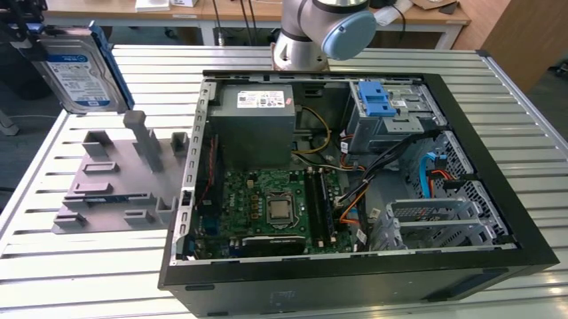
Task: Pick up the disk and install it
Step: 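Pick up the disk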
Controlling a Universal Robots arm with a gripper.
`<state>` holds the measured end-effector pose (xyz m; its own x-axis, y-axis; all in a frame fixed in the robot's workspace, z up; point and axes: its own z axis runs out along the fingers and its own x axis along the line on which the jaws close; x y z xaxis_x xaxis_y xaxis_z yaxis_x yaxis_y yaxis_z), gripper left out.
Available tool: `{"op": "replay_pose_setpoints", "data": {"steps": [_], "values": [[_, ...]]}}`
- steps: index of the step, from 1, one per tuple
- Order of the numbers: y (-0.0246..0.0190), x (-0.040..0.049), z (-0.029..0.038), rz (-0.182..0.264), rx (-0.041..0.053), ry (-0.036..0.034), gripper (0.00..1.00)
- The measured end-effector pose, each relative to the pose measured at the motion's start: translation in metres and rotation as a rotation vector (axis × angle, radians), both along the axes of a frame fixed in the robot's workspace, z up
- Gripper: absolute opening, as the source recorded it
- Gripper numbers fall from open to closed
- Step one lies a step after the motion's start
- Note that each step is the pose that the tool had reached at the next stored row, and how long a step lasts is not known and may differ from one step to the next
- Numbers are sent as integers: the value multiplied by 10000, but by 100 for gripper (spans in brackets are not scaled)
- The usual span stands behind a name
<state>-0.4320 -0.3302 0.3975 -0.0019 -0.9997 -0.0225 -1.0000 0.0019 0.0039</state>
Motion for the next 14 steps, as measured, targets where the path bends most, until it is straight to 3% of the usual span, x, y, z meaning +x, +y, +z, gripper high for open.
{"op": "replay_pose_setpoints", "data": {"steps": [14], "values": [[0, 0, 36, 0, 0, 0, 36]]}}
